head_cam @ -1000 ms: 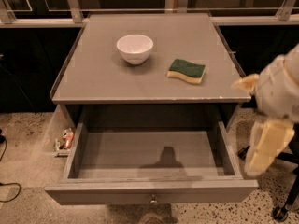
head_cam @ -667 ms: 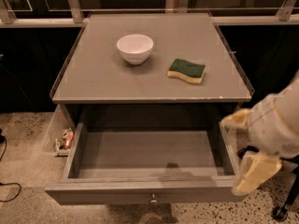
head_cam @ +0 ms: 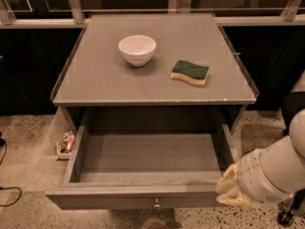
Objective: Close top drawer
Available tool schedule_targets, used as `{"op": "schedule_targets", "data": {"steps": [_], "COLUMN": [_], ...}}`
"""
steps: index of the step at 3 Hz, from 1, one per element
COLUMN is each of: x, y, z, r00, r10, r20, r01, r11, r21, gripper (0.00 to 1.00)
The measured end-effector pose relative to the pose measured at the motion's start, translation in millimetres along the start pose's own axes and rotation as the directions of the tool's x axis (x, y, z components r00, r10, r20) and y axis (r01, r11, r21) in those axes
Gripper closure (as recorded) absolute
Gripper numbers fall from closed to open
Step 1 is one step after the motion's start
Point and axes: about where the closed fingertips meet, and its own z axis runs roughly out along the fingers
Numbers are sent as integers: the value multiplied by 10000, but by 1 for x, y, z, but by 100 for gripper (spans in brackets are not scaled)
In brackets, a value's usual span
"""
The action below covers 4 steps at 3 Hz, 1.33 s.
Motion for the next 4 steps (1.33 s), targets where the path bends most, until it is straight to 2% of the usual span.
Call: {"op": "schedule_targets", "data": {"steps": [1,2,3,4], "x": [3,3,14,27], "y": [1,1,2,-6], "z": [6,6,37,74], "r00": [10000,10000,9984,9925], "r10": [51,52,434,846], "r20": [-12,-12,373,882], "r01": [-51,-52,-433,-857], "r11": [10000,10000,9991,9963], "r21": [22,22,-51,91], "gripper": [89,100,100,100]}}
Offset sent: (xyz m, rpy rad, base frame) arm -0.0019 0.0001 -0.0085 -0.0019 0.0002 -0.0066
